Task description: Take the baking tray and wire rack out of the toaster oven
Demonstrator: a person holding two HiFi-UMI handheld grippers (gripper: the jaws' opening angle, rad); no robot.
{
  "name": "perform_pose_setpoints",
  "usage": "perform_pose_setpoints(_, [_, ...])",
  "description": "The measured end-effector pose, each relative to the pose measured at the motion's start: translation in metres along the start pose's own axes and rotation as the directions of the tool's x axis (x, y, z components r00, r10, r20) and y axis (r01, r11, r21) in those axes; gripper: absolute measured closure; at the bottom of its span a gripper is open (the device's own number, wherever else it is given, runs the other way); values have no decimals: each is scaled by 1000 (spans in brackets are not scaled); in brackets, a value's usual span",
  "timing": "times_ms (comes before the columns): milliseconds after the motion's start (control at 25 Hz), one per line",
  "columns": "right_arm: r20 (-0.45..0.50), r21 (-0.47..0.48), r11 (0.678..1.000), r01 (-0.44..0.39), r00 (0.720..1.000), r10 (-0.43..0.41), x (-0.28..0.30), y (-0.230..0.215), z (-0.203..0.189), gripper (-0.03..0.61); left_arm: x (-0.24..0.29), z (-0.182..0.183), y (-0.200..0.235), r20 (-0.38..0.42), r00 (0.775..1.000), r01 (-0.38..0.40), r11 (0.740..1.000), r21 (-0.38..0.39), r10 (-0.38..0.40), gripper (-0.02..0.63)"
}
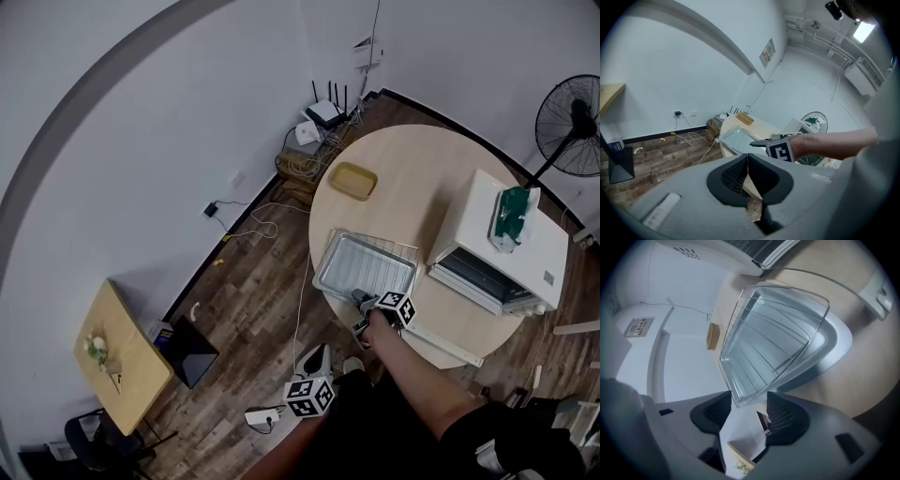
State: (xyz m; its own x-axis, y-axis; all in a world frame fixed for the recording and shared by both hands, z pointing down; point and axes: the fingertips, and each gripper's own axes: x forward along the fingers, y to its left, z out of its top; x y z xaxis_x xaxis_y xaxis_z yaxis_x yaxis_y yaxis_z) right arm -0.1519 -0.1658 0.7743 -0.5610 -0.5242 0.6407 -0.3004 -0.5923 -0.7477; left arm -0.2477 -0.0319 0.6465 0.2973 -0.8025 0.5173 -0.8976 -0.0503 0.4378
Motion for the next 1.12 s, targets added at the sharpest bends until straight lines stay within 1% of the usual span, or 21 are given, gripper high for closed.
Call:
perform_pose_setpoints(120, [-17, 5, 1000, -1, 1000, 1, 0, -4, -10, 357, 0, 3, 3, 4, 1000, -4, 1000, -3, 4, 595])
perform_pose_setpoints(200, [-35, -28, 1000, -7, 999, 6, -2, -2, -18, 357, 2, 6, 3, 12, 1000, -2, 1000, -6, 2, 595])
perform_pose_setpoints(320, [-65, -153, 988, -37, 998, 28, -18, 8, -27, 357, 7, 9, -1, 17, 1000, 15, 1000, -3, -15, 595])
perform_pose_setpoints(440, [-82, -289, 951, -110, 993, 90, -53, 23, -29, 357, 14, 9, -3, 14, 999, 48, 999, -2, -48, 595])
perform_pose_setpoints(560, [-62, -424, 890, -169, 986, 158, -105, 25, -18, 357, 24, 11, -8, 10, 995, 94, 995, 33, -95, 595])
perform_pose_setpoints(640, [-21, -519, 840, -160, 984, 175, -150, 15, -5, 359, 29, 15, -19, 15, 990, 137, 988, 70, -138, 595])
perform_pose_setpoints(680, [4, -561, 815, -143, 984, 176, -174, 10, 2, 359, 31, 19, -26, 23, 987, 159, 983, 87, -162, 595])
perform_pose_setpoints(760, [69, -618, 780, -100, 981, 181, -221, -1, 15, 359, 31, 30, -40, 48, 978, 196, 974, 117, -203, 595])
perform_pose_setpoints(840, [152, -669, 742, -46, 968, 198, -266, -7, 25, 360, 23, 40, -57, 71, 969, 223, 964, 144, -235, 595])
perform_pose_setpoints(880, [198, -702, 712, -12, 957, 211, -289, -8, 30, 364, 17, 42, -68, 79, 965, 237, 958, 160, -251, 595])
perform_pose_setpoints(920, [241, -736, 676, 26, 944, 227, -312, -9, 35, 371, 10, 44, -81, 86, 959, 252, 951, 179, -270, 595])
perform_pose_setpoints(1000, [313, -792, 602, 100, 914, 260, -354, -10, 44, 436, -4, 45, -112, 98, 944, 286, 929, 235, -315, 595])
perform_pose_setpoints(1040, [342, -808, 574, 135, 900, 271, -374, -13, 47, 469, -12, 45, -129, 102, 935, 301, 914, 274, -339, 595])
perform_pose_setpoints(1080, [371, -815, 554, 169, 887, 276, -393, -17, 49, 508, -20, 44, -147, 103, 927, 313, 895, 319, -361, 595])
perform_pose_setpoints(1120, [400, -817, 540, 203, 874, 276, -413, -24, 50, 556, -30, 43, -165, 104, 918, 323, 872, 367, -383, 595])
